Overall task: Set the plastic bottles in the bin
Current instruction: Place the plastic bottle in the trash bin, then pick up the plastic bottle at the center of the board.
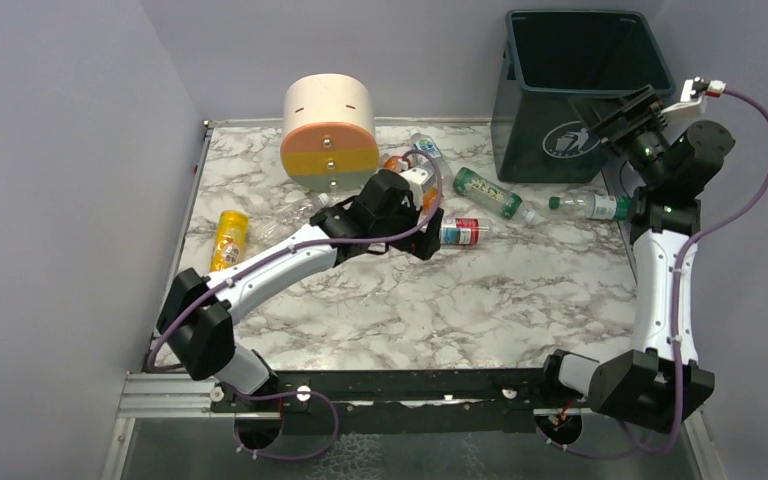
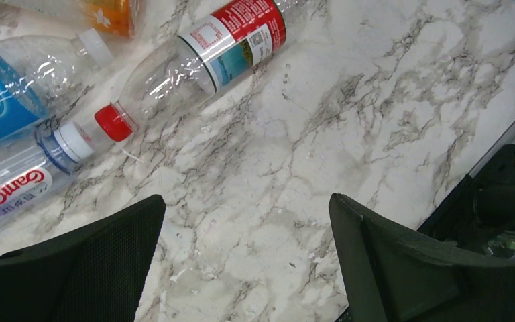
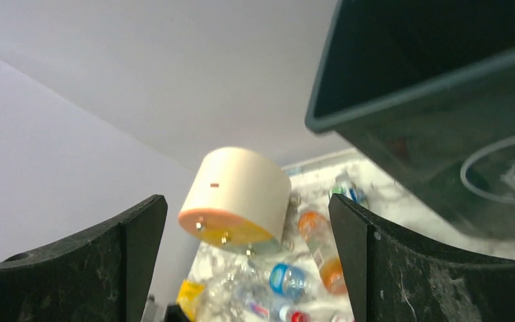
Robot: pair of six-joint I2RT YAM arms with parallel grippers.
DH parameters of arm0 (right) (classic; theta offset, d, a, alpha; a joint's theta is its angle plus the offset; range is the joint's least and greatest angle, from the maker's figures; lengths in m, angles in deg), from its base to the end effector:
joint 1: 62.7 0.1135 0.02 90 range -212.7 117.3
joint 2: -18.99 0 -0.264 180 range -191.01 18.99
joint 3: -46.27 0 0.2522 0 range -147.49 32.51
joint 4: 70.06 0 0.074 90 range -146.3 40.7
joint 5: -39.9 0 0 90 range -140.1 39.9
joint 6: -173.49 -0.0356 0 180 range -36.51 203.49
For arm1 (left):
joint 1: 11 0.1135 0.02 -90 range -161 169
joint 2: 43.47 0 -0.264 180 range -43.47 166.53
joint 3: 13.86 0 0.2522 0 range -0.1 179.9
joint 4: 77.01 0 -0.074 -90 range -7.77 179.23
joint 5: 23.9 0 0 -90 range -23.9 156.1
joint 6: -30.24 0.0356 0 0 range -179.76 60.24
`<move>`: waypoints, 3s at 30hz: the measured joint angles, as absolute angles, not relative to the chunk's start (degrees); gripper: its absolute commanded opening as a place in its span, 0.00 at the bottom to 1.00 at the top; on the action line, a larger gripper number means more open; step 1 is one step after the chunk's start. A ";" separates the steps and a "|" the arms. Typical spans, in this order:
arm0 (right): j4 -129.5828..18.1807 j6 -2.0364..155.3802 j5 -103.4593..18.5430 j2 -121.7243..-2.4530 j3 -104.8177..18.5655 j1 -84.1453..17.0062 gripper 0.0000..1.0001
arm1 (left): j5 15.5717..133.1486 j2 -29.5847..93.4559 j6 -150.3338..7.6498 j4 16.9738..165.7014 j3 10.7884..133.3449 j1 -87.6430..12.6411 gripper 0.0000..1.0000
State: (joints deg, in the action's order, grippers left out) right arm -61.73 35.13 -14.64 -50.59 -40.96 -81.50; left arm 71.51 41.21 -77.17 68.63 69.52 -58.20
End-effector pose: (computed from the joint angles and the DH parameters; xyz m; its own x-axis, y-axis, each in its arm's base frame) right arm 0.2621 -0.0674 0.4541 -0.1070 0.6794 -0.7259 -0.3002 0.6739 0.6750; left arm 0.2262 -0.2492 0.3068 -0.6121 0.2226 -0.7588 0.6281 0.7198 -0.2955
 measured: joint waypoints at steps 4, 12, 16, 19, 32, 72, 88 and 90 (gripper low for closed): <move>-58.62 37.73 -12.69 -45.15 -33.10 -81.48 0.94 | 71.14 46.02 -75.07 68.96 73.04 -58.20 0.99; -52.74 42.56 -10.94 -36.64 -20.72 -81.48 0.94 | 69.24 58.18 -69.91 69.92 83.82 -57.85 0.99; -50.58 43.96 -10.16 -34.20 -16.09 -81.48 0.93 | 68.40 64.05 -68.01 69.97 88.01 -57.11 0.98; -49.16 44.99 -9.72 -33.65 -13.73 -81.50 0.93 | 68.14 67.99 -66.77 69.95 90.66 -56.43 0.97; -47.15 48.05 -8.52 -33.54 -8.24 -81.50 0.93 | 67.92 73.87 -64.41 69.95 92.25 -55.69 0.95; -53.62 48.53 -8.71 -39.97 -0.14 -76.89 0.93 | 70.52 65.63 -70.29 72.13 74.75 -60.56 0.51; -54.34 48.46 -8.95 -40.86 0.39 -76.08 0.93 | 70.52 67.53 -71.12 72.59 74.72 -60.58 0.29; -54.67 48.44 -9.02 -41.13 0.63 -75.84 0.93 | 70.52 67.11 -71.36 72.98 73.85 -60.74 0.29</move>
